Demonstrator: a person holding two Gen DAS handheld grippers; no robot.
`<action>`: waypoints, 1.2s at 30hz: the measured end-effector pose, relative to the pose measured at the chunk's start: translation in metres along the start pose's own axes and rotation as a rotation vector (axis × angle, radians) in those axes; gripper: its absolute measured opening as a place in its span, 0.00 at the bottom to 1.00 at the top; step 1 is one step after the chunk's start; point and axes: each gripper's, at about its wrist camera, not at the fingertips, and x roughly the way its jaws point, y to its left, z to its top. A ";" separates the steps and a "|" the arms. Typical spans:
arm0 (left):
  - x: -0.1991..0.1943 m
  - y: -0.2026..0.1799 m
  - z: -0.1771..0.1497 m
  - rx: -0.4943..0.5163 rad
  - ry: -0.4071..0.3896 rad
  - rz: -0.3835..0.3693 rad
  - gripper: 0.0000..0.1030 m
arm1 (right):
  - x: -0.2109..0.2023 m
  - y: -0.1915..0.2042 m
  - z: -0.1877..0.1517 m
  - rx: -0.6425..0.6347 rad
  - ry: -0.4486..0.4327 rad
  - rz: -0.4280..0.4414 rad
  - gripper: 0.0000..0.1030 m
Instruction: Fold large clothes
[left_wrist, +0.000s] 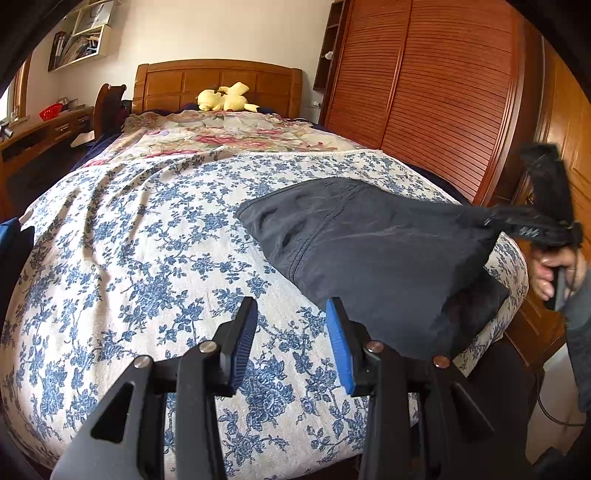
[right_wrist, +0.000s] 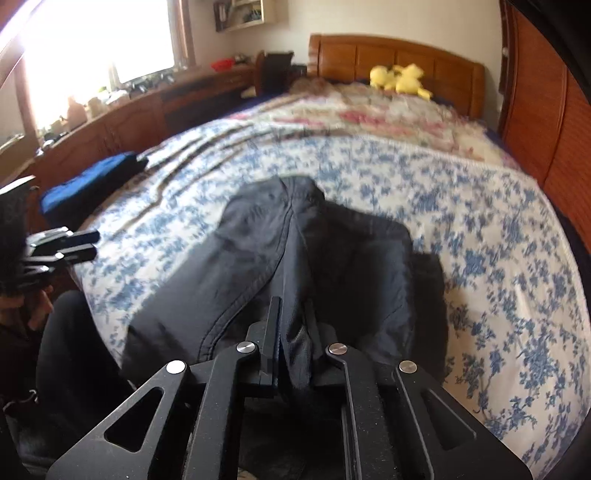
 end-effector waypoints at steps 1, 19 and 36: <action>0.000 -0.002 0.001 0.002 -0.001 -0.003 0.36 | -0.010 0.003 0.001 0.001 -0.024 0.001 0.05; -0.006 -0.037 0.006 0.058 -0.029 -0.055 0.37 | -0.036 -0.058 -0.090 0.202 0.052 -0.263 0.07; -0.004 -0.045 0.001 0.067 -0.028 -0.056 0.39 | -0.031 0.018 -0.035 0.033 -0.039 -0.199 0.52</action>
